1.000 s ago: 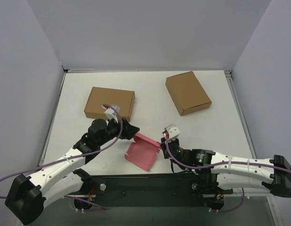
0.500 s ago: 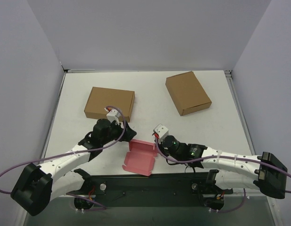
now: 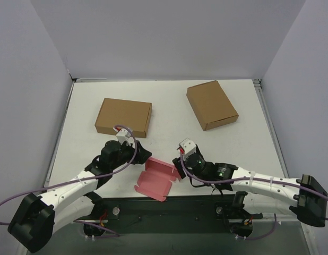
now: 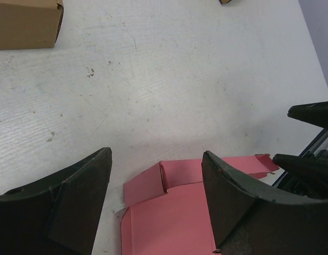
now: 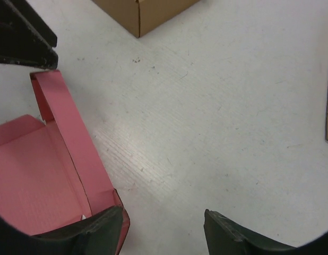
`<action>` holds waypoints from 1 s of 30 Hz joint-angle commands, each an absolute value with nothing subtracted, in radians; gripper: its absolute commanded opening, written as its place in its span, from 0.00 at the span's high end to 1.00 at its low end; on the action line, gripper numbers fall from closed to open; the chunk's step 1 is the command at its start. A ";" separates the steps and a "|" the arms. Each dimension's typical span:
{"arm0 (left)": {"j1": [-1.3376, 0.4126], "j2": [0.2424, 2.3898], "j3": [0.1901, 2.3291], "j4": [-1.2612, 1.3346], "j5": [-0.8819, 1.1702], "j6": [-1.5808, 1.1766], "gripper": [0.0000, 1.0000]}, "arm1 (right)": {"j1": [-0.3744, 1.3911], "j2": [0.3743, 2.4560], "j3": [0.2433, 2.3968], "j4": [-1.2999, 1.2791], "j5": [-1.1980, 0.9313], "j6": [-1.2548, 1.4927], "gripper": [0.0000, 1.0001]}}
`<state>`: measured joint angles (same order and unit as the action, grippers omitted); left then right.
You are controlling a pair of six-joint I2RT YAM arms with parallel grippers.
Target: Fold the paper box
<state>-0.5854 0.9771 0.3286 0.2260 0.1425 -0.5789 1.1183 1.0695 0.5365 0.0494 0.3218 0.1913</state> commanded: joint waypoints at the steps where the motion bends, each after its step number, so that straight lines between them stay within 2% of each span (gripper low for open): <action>1: -0.577 0.922 0.311 0.264 0.141 -0.624 0.22 | 1.118 0.953 0.575 -0.047 0.437 0.354 0.36; 7: -0.577 0.925 0.302 0.255 0.166 -0.633 0.22 | 1.152 0.885 0.666 -0.250 0.538 0.774 0.37; 12: -0.578 0.940 0.284 0.275 0.187 -0.652 0.24 | 1.225 0.894 0.644 -0.213 0.537 1.098 0.40; 16: -0.578 0.945 0.272 0.304 0.190 -0.655 0.27 | 1.249 0.949 0.626 -0.153 0.511 1.196 0.41; 30: -0.577 0.968 0.265 0.340 0.190 -0.649 0.36 | 1.213 1.086 0.617 -0.040 0.454 1.244 0.46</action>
